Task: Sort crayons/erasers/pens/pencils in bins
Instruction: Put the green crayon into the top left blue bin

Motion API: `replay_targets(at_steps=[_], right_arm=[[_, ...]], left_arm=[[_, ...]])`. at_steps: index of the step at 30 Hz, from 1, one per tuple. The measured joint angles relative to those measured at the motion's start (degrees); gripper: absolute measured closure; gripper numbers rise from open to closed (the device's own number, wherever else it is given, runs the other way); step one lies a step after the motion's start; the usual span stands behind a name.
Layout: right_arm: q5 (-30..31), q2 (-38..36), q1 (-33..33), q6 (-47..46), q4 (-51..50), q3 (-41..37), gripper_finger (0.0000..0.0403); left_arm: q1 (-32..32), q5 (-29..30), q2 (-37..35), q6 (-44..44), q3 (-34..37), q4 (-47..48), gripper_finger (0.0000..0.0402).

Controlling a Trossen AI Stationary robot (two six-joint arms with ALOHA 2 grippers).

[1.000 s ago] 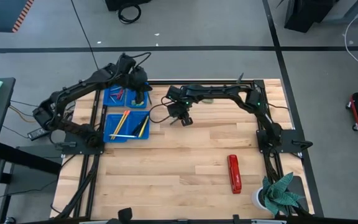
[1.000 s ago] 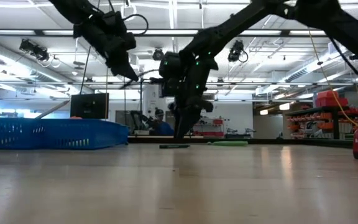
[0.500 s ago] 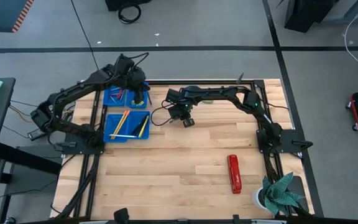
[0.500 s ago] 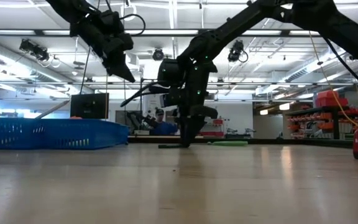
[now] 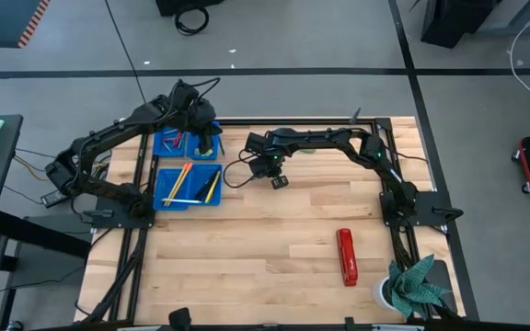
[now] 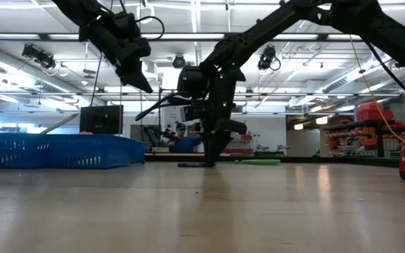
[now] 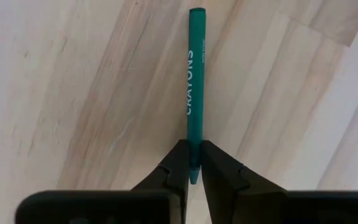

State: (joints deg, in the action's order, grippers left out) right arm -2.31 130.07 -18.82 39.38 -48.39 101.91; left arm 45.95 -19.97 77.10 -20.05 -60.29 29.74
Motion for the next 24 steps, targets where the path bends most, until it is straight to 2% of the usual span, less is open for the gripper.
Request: replay_targets(at_steps=[8,16,20,24], right_arm=[[0.98,-2.60,0.24,-1.34,-1.11,1.41,0.0361],[0.39,-12.43,0.48,-4.55,-3.68,1.71,0.0361],[0.25,-18.43,0.48,-7.40,-5.14,1.70,0.0361],[-0.31,-24.28,0.47,-8.87,-6.27,1.70,0.0361]], left_arm=[[0.26,0.02,0.01,-0.08,0.00,0.31,0.0385],[4.40,0.70,0.02,-1.86,-0.02,-1.82,0.0393],[6.22,-4.11,-0.88,-1.53,2.91,-12.50,0.0391],[7.02,-12.40,-3.06,0.39,9.65,-31.47,0.0391]])
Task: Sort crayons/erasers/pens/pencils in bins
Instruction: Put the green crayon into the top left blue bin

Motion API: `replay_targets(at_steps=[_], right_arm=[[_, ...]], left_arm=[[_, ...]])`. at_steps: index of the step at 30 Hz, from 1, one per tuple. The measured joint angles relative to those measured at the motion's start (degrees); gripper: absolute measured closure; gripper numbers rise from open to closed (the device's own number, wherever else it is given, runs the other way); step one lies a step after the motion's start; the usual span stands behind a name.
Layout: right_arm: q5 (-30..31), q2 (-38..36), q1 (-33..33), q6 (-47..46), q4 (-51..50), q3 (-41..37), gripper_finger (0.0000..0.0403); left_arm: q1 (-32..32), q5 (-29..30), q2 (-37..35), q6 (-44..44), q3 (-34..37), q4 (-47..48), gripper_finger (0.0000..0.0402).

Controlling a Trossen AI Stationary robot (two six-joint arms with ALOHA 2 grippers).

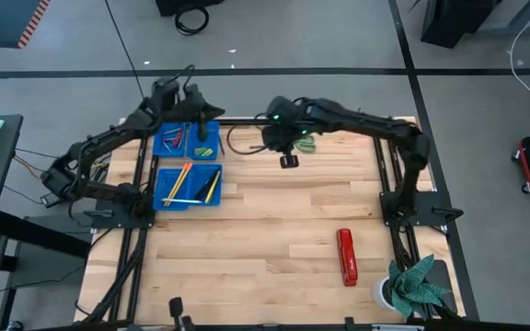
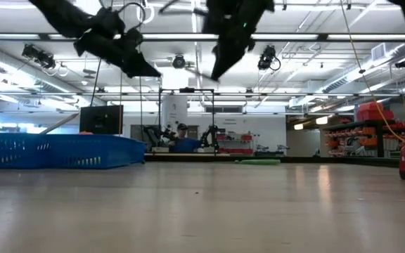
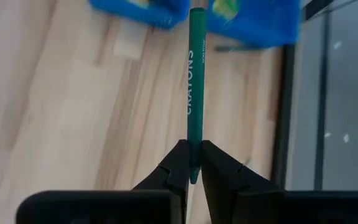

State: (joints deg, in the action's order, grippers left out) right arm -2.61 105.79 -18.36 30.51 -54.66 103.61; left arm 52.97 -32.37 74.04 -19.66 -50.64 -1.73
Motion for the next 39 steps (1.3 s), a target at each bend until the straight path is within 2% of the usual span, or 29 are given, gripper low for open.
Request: replay_targets(at_steps=[6,9,13,15,20,27,29,32,36,39], right_arm=[[-2.48,-7.94,-0.75,-0.54,2.54,0.02,0.0362],[-6.93,-10.12,-1.01,-0.49,6.46,0.02,0.0362],[-11.96,-10.39,-0.49,-0.28,9.66,0.04,0.0362],[-12.47,-9.92,0.03,0.83,9.79,0.03,0.0362],[-12.84,-9.02,0.84,2.27,9.94,-0.34,0.0362],[-14.70,-9.09,1.41,2.25,10.20,-0.31,0.0362],[-15.75,-9.09,1.41,2.24,10.37,-0.46,0.0362],[-16.34,-9.09,1.39,2.90,10.77,-1.76,0.0362],[-16.43,-9.06,1.17,2.70,11.44,-3.33,0.0362],[-16.67,-9.04,1.09,3.05,11.86,-4.68,0.0362]], left_arm=[[-1.56,-9.97,-0.01,3.82,14.65,-32.09,0.0383],[-4.52,-10.92,2.17,4.21,20.12,-47.64,0.0369],[-9.28,-10.97,4.38,7.97,21.74,-64.82,0.0343],[-11.65,-10.97,5.17,10.17,20.91,-66.53,0.0322],[-16.40,-9.48,7.28,11.52,17.46,-63.84,0.0250],[-19.19,-6.67,8.98,11.56,15.38,-64.06,0.0161],[-19.89,-4.50,8.96,11.88,15.33,-64.58,0.0151],[-21.64,-4.23,8.96,11.98,15.33,-65.04,0.0147],[-24.89,-4.27,8.96,12.02,15.33,-68.27,0.0154],[-27.19,-0.80,8.96,11.94,15.33,-68.80,0.0162]])
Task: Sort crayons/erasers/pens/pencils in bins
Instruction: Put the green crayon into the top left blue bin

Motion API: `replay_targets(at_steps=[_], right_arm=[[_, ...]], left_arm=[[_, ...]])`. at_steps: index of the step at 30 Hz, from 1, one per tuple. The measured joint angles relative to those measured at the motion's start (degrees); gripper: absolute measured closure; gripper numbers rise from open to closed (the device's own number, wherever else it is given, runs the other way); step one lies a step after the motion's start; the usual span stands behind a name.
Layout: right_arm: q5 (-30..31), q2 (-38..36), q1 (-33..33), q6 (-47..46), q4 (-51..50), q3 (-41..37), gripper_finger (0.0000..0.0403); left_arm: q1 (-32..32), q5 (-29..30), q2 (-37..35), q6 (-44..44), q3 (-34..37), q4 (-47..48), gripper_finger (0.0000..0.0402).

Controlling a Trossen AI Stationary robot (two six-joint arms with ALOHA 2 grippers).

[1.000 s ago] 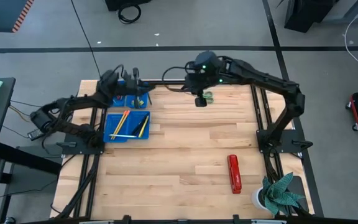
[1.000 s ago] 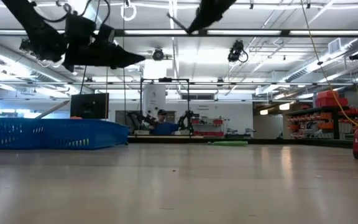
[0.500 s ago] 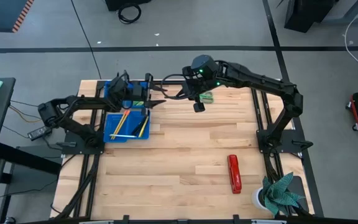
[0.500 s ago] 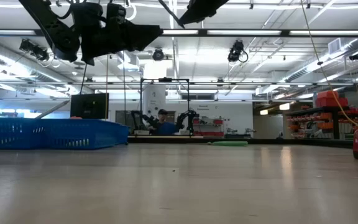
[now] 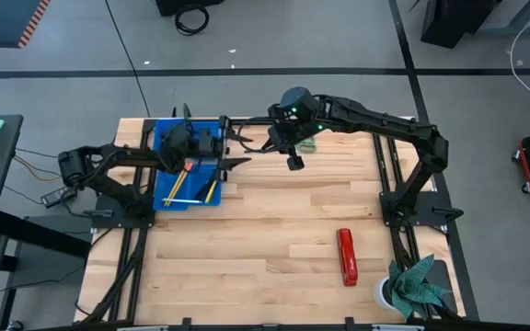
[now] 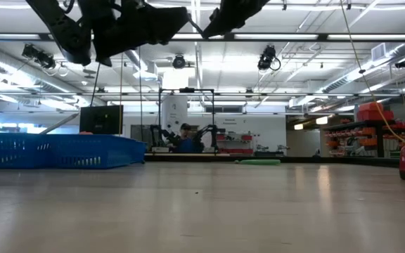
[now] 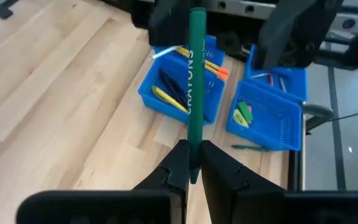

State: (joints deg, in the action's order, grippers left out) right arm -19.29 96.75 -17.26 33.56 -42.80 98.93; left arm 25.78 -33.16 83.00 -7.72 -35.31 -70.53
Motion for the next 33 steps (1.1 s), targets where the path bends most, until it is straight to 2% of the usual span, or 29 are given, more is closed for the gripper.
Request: replay_targets(at_steps=[3,10,16,20,28,33], right_arm=[[-1.42,-0.02,0.05,0.15,0.70,-0.06,0.0362],[-1.42,-0.02,0.01,0.53,2.21,-0.06,0.0362],[-1.42,-0.02,0.05,0.53,2.29,-0.06,0.0362],[-1.42,-0.02,0.03,0.53,2.29,-0.06,0.0362],[-1.42,-0.02,0.05,0.33,2.22,-0.06,0.0362],[-1.43,-0.02,0.05,0.10,2.20,-0.06,0.0362]], left_arm=[[-1.47,3.96,0.00,-0.73,0.00,0.12,0.0167],[-2.44,5.01,0.00,-1.94,0.00,0.40,0.0168],[-2.53,5.35,0.60,-2.16,0.00,0.14,0.0187],[-2.96,6.25,1.14,-3.83,0.04,0.64,0.0225],[-3.28,6.59,1.05,-3.89,0.02,0.82,0.0331],[-3.23,6.40,1.05,-4.24,0.02,0.71,0.0366]])
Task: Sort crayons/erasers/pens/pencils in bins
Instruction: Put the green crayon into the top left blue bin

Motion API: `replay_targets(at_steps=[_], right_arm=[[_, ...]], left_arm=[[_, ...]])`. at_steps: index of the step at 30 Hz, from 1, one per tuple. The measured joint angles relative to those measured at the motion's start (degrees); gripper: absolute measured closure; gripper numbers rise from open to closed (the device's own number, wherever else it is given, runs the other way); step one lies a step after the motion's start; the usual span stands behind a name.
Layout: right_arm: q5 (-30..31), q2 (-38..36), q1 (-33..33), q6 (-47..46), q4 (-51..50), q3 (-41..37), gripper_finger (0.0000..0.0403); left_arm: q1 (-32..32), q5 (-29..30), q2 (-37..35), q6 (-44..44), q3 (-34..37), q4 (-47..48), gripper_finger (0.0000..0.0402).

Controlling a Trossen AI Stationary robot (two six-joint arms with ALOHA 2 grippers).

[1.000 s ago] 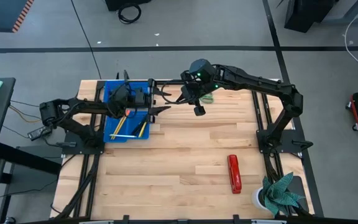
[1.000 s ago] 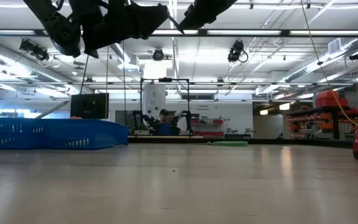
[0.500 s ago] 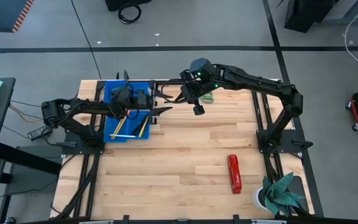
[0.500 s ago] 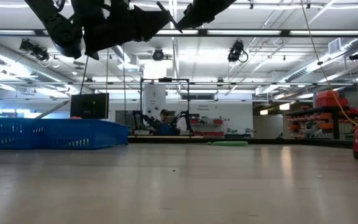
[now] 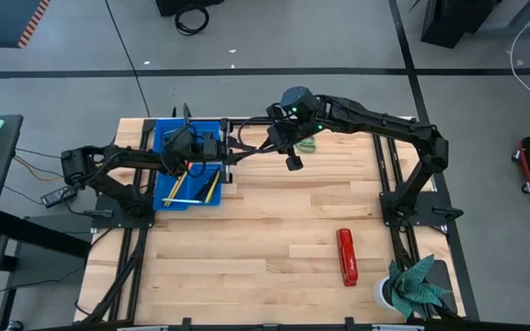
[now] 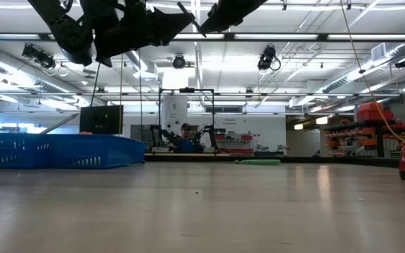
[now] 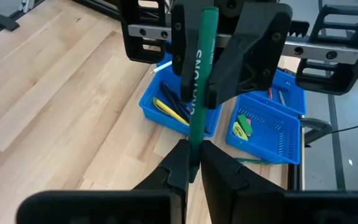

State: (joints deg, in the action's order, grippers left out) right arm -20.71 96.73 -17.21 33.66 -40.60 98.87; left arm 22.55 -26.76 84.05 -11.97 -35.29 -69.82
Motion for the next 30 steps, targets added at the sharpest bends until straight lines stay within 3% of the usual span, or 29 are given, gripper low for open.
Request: replay_targets(at_steps=[9,15,22,30], right_arm=[[0.00,0.00,-0.01,-2.20,-1.51,0.03,0.0361],[0.48,-0.04,-1.35,-4.99,-6.68,0.10,0.0343],[1.12,-0.02,-3.62,-7.90,-12.94,0.09,0.0313],[1.10,-0.07,-3.32,-9.06,-16.05,-1.40,0.0311]], left_arm=[[0.59,-0.02,0.00,0.79,-0.01,0.59,0.0356],[4.35,-0.10,-1.04,2.81,0.02,3.68,0.0370],[12.09,0.13,-7.11,4.28,0.00,18.07,0.0359],[22.11,1.92,-14.51,7.37,0.00,38.81,0.0368]])
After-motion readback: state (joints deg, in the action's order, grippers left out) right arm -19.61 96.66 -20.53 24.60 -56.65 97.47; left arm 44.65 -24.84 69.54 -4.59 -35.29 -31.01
